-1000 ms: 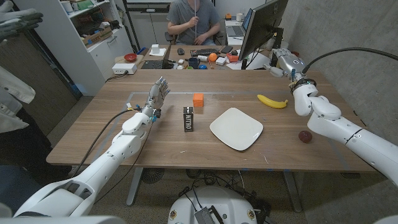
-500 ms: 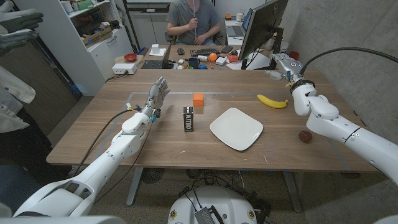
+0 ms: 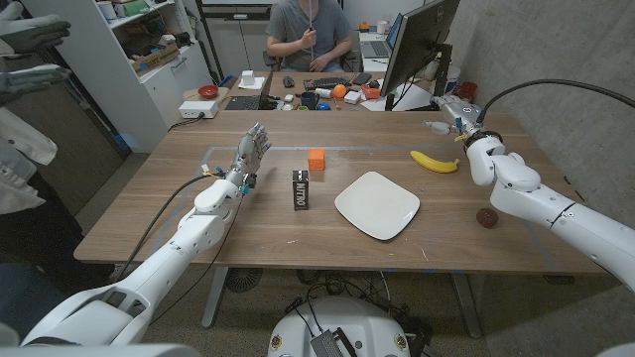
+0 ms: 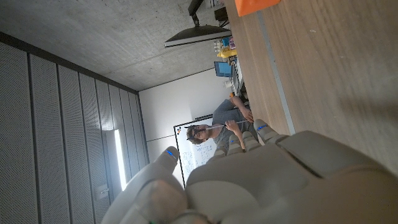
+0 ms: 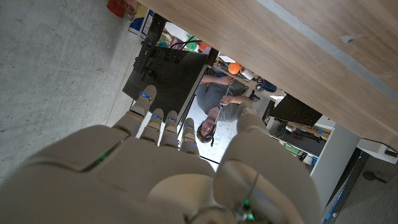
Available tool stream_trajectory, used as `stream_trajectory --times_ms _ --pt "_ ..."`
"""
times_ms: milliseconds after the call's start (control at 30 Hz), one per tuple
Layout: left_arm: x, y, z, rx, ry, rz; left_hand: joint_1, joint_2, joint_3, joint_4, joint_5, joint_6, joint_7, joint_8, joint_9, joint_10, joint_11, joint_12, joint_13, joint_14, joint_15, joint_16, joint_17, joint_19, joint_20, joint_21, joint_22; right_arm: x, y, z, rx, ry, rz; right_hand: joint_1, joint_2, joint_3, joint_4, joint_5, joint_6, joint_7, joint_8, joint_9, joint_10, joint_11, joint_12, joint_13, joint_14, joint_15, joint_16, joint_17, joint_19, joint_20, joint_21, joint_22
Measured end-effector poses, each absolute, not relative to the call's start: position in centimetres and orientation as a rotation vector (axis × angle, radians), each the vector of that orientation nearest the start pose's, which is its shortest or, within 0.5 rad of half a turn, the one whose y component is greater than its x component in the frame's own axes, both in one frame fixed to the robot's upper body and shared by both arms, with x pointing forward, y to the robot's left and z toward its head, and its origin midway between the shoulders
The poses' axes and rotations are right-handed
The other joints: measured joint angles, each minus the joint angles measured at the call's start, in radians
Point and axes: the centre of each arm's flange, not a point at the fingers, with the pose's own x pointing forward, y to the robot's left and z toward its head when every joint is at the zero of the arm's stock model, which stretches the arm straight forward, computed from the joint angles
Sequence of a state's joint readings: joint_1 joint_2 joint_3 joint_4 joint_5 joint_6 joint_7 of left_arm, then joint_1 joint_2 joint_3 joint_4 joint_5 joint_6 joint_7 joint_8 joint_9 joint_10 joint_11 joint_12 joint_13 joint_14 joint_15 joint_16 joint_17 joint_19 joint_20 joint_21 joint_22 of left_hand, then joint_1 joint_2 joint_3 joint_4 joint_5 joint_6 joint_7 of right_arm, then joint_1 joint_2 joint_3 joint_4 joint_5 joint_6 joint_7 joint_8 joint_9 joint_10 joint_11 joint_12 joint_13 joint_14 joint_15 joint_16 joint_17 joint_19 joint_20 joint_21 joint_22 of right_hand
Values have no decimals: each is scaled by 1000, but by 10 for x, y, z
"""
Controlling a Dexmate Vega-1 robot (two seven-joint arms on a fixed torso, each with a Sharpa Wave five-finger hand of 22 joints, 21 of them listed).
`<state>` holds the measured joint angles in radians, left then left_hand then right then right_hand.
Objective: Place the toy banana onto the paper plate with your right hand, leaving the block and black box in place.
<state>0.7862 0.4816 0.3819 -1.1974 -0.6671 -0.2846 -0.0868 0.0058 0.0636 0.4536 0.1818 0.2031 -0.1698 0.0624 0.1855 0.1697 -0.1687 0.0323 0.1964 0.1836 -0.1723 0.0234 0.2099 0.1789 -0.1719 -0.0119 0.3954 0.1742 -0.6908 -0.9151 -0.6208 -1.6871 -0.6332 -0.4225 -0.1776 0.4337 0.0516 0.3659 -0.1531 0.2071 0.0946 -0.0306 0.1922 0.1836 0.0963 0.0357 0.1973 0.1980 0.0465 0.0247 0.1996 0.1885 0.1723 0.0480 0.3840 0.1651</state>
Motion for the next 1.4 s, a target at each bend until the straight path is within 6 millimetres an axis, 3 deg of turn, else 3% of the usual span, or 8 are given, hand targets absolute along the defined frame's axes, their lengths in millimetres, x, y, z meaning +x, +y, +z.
stream_trajectory --times_ms 600,1400 --pt "673 291 -32 -53 -550 -225 0 0 0 0 0 0 0 0 0 0 0 0 0 0 0 -1 0 0 0 -4 0 622 -335 55 -1589 -446 -408 0 0 -3 3 0 4 -4 1 2 4 -4 0 0 2 -2 0 0 6 -6 0 0" --pt "670 290 -34 -52 -550 -226 0 0 0 0 0 0 0 0 0 0 0 0 0 4 4 -1 0 0 0 -11 0 636 -326 38 -1645 -357 -283 19 5 -7 -1 0 16 -9 1 5 15 -7 0 0 16 -9 5 0 25 -14 -11 0"
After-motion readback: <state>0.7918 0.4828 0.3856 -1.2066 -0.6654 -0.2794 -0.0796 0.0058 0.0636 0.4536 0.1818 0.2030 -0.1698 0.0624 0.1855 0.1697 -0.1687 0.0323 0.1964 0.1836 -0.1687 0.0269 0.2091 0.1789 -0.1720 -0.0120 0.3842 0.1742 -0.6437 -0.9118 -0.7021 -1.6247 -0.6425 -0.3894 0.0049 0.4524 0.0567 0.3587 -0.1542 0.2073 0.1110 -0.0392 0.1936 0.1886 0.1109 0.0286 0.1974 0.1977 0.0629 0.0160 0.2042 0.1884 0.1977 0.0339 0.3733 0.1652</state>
